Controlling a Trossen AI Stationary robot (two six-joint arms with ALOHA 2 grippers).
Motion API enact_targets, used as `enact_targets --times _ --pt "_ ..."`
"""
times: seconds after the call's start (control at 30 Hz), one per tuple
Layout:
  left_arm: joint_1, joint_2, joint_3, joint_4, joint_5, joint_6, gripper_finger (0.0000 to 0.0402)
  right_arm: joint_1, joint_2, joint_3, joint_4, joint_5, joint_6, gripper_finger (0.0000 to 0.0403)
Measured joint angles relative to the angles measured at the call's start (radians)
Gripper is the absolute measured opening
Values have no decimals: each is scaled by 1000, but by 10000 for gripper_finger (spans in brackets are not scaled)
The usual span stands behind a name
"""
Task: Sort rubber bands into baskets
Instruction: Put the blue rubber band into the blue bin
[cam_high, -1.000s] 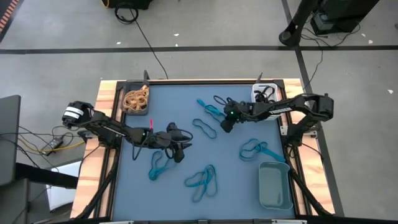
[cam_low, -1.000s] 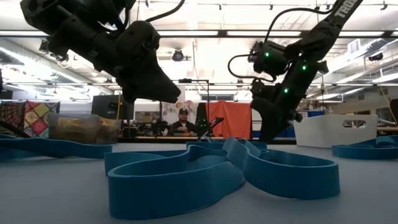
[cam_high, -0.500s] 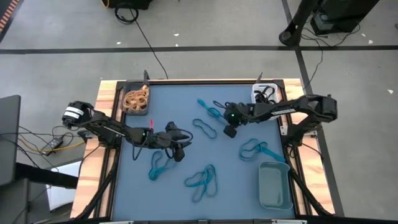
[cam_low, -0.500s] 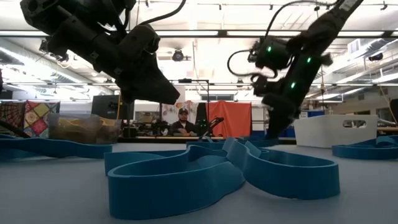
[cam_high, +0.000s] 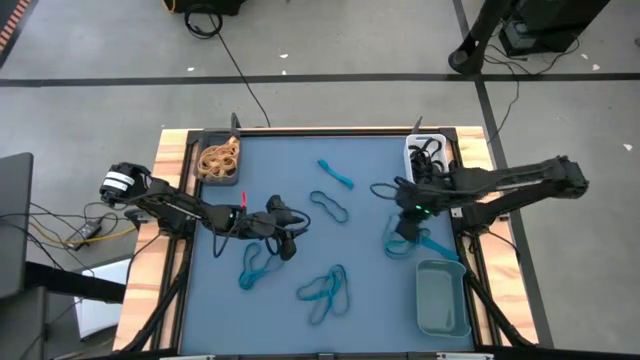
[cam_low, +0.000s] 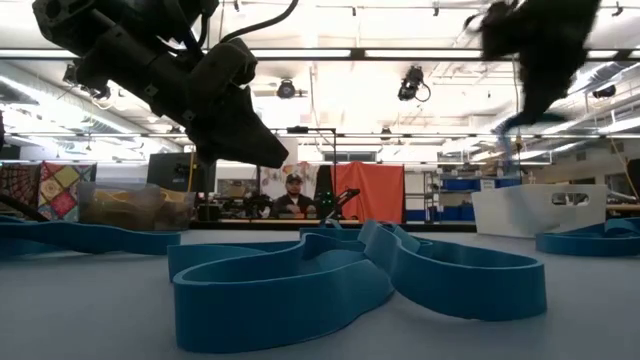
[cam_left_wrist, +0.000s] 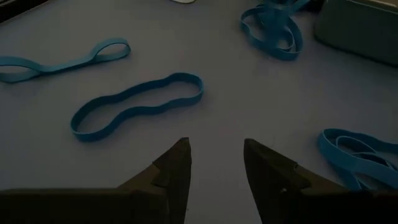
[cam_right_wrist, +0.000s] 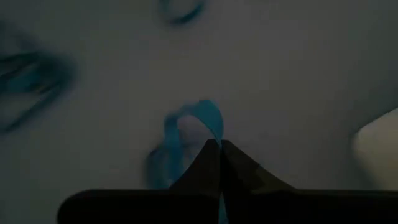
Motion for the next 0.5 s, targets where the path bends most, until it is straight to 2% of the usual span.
enact_targets --times 0.13,0.33,0.5 --pt "0 0 0 0 0 3 151 106 -90 45 -103 -112 118 8" --pt "0 0 0 0 0 3 151 252 -183 137 -250 -211 328 8" --pt "-2 0 0 0 0 3 151 370 -213 151 -324 -259 523 8"
